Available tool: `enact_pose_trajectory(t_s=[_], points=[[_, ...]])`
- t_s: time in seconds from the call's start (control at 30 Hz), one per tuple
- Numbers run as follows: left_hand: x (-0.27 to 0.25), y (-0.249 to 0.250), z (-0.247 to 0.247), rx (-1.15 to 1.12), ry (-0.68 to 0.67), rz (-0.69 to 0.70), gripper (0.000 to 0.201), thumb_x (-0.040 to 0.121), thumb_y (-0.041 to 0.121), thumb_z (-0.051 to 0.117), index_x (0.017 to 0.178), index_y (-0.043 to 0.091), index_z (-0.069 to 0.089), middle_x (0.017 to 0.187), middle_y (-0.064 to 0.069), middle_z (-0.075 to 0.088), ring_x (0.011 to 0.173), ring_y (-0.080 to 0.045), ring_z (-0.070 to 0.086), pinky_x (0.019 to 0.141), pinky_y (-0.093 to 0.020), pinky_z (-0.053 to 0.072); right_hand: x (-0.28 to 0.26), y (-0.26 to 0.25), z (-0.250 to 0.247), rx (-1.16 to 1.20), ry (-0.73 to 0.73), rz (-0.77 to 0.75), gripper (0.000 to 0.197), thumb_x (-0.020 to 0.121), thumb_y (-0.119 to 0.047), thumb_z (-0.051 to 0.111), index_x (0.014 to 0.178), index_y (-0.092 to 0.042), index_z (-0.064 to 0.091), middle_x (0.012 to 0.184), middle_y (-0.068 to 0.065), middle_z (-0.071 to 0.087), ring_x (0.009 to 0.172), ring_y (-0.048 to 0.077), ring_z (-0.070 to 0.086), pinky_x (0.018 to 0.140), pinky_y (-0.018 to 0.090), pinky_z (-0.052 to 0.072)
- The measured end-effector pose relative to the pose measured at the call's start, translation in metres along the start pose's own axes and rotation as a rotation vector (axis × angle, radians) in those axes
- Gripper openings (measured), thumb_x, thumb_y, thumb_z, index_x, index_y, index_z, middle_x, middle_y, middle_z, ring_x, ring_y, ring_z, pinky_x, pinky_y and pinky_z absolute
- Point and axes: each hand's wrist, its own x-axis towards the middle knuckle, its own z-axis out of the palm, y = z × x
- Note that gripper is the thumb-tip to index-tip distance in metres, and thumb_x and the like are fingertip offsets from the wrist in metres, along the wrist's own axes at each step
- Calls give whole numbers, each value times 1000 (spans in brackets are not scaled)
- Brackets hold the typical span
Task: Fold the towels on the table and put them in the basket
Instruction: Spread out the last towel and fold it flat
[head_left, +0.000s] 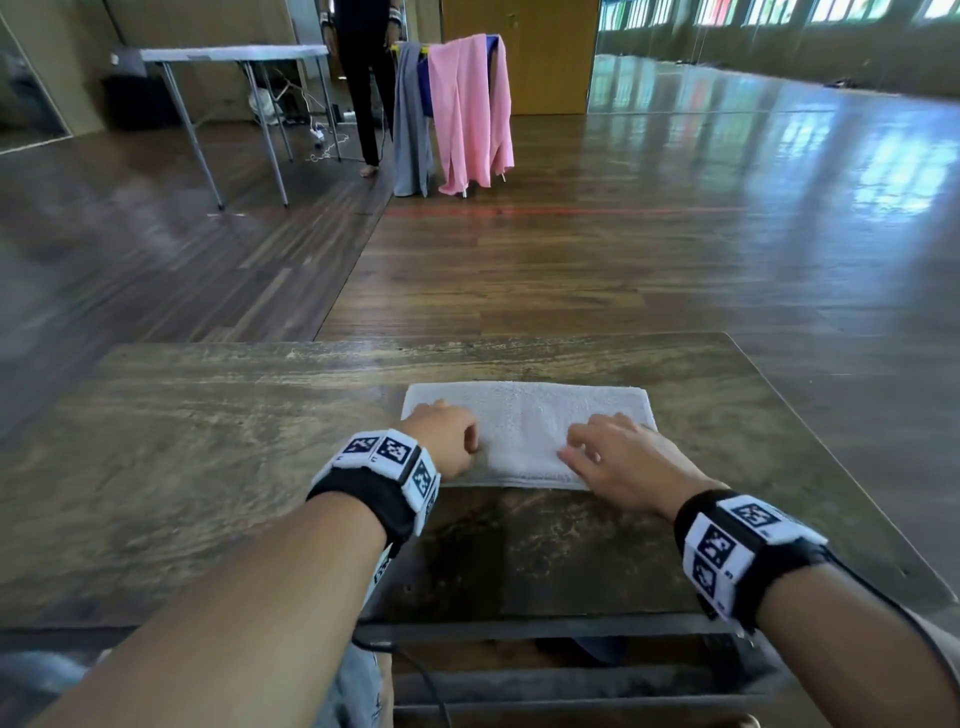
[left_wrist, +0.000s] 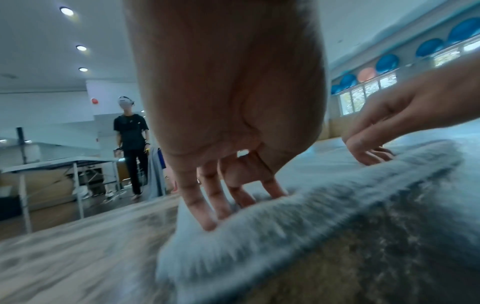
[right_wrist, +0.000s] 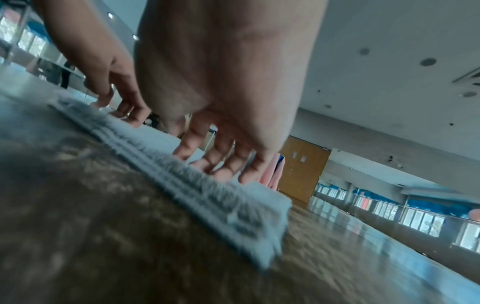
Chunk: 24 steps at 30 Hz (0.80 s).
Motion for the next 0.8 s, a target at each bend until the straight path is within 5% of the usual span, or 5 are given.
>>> enact_pose_trajectory(t_s=[0.13, 0.3, 0.47, 0.63, 0.8], points=[[-9, 12, -2, -51, -23, 87, 25, 87, 5, 54, 88, 16, 76, 98, -3, 72, 84, -20, 65, 66, -28, 49, -3, -11, -4, -182, 29, 38, 45, 100, -48, 41, 71, -20, 63, 84, -3, 68, 85, 22, 63, 99, 40, 44], [-12, 31, 20, 48, 181, 236, 25, 95, 29, 54, 119, 20, 54, 120, -4, 47, 113, -21, 46, 91, -42, 47, -5, -26, 9, -35, 238, -168, 20, 98, -35, 49, 110, -22, 59, 111, -5, 55, 107, 19, 52, 97, 35, 42], [-2, 34, 46, 112, 49, 173, 64, 101, 46, 41, 153, 17, 18, 161, -6, 12, 149, -24, 12, 120, -47, 18, -2, -23, 34, 5, -23, -105, 61, 104, -33, 39, 159, -17, 18, 167, 1, 14, 154, 20, 9, 125, 39, 11], [4, 20, 49, 88, -96, 131, 77, 98, 65, 28, 158, 29, -7, 166, 6, -18, 152, -15, -15, 124, -43, -5, 2, -12, 37, 42, -149, -74, 64, 106, -46, 29, 162, -29, 2, 170, -10, -7, 155, 11, -12, 126, 38, -6], [2, 12, 48, 138, -172, 101, 81, 92, 76, 22, 153, 43, -20, 160, 15, -30, 149, -9, -24, 119, -58, -12, 3, -2, 37, 29, -166, -60, 69, 103, -59, 28, 161, -37, -2, 168, -17, -12, 153, 6, -16, 125, 36, -7]])
